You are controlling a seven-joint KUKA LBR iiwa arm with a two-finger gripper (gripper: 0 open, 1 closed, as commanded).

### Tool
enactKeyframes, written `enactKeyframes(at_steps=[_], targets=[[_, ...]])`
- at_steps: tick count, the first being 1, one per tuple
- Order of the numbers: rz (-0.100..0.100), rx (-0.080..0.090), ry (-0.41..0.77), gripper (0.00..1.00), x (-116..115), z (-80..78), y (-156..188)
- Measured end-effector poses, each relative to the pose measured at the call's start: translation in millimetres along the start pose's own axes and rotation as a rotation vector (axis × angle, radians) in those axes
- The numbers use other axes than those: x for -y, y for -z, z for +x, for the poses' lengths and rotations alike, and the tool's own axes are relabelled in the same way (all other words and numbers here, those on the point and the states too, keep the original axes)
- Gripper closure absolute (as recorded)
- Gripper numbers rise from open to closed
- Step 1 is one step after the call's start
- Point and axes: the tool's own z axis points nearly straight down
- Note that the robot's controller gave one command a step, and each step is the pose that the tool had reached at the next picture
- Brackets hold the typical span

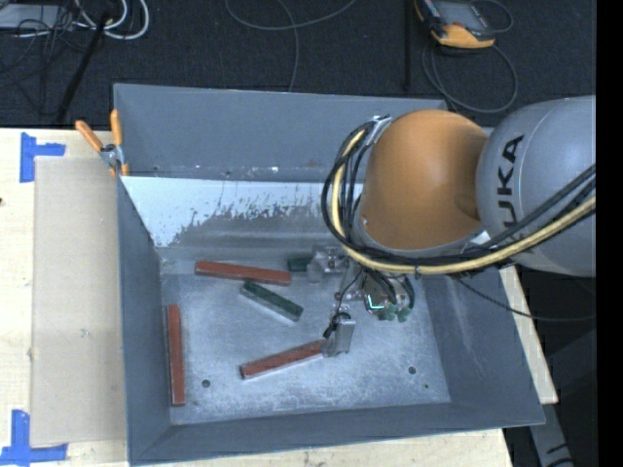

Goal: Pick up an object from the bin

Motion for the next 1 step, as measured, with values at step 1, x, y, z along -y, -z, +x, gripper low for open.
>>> enactKeyframes(at_steps=[1], targets=[[0.001, 0.004, 0.229, 0.0, -26.8, 32.7, -153.2]])
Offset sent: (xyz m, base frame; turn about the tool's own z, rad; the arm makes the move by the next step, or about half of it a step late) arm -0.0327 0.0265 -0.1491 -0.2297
